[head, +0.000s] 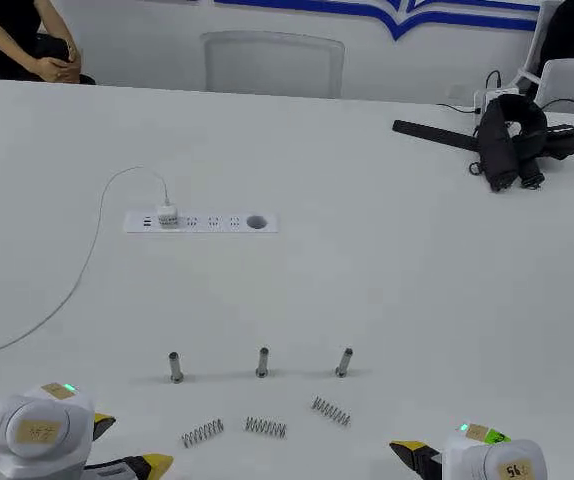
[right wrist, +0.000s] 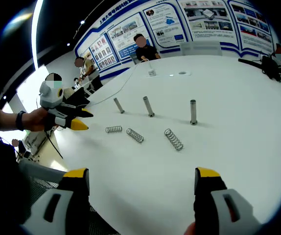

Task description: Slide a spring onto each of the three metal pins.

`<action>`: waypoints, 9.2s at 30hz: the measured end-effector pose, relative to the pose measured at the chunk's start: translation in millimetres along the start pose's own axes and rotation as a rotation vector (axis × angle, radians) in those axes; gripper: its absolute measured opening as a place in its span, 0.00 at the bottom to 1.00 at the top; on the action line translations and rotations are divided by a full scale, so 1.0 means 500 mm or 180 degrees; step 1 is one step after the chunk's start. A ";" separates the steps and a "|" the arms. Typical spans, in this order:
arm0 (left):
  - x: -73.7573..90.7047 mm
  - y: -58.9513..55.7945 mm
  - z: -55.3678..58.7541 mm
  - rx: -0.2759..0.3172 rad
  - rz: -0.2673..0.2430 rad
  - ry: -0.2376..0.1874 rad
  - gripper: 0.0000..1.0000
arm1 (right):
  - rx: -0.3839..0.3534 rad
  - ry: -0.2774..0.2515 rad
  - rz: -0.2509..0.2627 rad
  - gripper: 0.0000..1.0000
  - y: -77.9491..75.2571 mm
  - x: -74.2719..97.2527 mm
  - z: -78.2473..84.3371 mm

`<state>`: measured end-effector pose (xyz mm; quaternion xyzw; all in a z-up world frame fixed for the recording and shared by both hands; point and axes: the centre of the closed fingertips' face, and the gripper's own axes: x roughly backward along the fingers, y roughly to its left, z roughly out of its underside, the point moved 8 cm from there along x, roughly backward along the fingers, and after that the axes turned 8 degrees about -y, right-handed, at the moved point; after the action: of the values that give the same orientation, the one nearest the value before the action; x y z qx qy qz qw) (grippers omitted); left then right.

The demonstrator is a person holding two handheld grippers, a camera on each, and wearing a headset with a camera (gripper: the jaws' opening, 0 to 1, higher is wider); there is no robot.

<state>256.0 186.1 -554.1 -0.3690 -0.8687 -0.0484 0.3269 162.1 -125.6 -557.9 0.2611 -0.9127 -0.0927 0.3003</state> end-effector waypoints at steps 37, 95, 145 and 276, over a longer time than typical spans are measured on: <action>0.035 -0.038 0.065 -0.0042 0.0186 0.0107 0.72 | 0.0040 0.0103 -0.0014 0.90 -0.001 0.004 0.001; -0.115 -0.047 -0.003 -0.0576 0.0614 0.0288 0.55 | 0.0031 0.0069 0.0074 0.90 -0.009 0.041 0.002; -0.146 -0.046 0.000 -0.0961 0.0577 0.0409 0.11 | 0.0049 0.0110 0.0048 0.90 -0.012 0.041 0.009; -0.064 -0.301 -0.107 -0.1636 0.1698 -0.0018 0.10 | 0.0200 0.0120 -0.1527 0.15 0.083 -0.020 -0.115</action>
<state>199.4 40.4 -507.8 -0.6526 -0.7024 -0.1770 0.2223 185.5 -85.7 -503.2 0.4814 -0.8212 -0.1280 0.2784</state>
